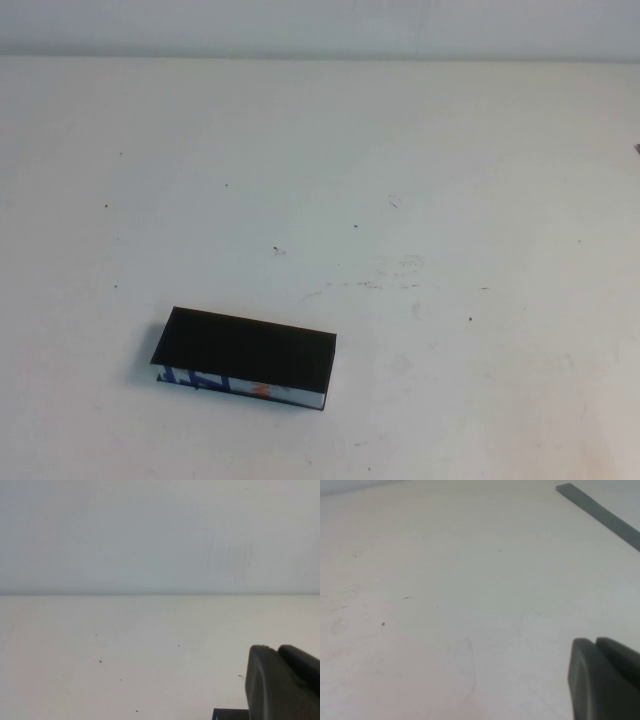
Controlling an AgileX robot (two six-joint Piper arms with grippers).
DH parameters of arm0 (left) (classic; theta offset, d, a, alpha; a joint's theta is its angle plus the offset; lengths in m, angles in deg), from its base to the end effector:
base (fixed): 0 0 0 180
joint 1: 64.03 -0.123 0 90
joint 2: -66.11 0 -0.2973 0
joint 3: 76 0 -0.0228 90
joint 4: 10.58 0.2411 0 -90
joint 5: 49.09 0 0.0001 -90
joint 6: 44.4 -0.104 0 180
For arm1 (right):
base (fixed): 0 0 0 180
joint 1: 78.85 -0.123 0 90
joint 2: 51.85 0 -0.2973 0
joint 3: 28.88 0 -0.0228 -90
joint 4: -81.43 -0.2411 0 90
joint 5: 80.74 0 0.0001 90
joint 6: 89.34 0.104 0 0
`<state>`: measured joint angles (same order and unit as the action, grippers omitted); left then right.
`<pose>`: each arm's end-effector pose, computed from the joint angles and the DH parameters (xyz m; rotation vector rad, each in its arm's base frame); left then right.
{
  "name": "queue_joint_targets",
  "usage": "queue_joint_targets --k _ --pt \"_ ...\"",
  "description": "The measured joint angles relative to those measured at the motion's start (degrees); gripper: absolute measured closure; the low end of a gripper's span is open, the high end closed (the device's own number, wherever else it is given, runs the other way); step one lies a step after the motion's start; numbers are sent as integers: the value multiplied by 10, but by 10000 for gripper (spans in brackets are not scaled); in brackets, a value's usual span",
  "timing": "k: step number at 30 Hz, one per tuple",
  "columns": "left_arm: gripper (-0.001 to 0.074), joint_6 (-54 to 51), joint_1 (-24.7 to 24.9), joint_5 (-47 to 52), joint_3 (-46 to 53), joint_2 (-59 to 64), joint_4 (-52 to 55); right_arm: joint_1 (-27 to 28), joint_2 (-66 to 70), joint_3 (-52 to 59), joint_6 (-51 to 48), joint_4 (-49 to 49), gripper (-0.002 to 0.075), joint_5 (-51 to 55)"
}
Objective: Return glasses to glasses case
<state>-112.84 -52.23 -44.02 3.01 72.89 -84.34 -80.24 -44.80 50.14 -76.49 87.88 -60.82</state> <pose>0.0442 -0.0184 0.2035 0.1553 1.5220 -0.3022 0.0439 -0.0029 0.1702 0.1136 1.8446 0.0642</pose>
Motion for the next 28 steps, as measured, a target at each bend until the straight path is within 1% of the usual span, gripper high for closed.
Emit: queue_joint_targets --k 4,25,27,28 --pt "736 0 0 0 0 0 0 0 0 0 -29 0 739 0" --pt "736 0 0 0 0 0 0 0 0 0 -31 0 739 0" --pt "736 3 0 -3 0 0 31 0 0 0 -31 0 739 0" --pt "736 22 0 -6 0 0 71 0 0 0 -31 0 739 0"
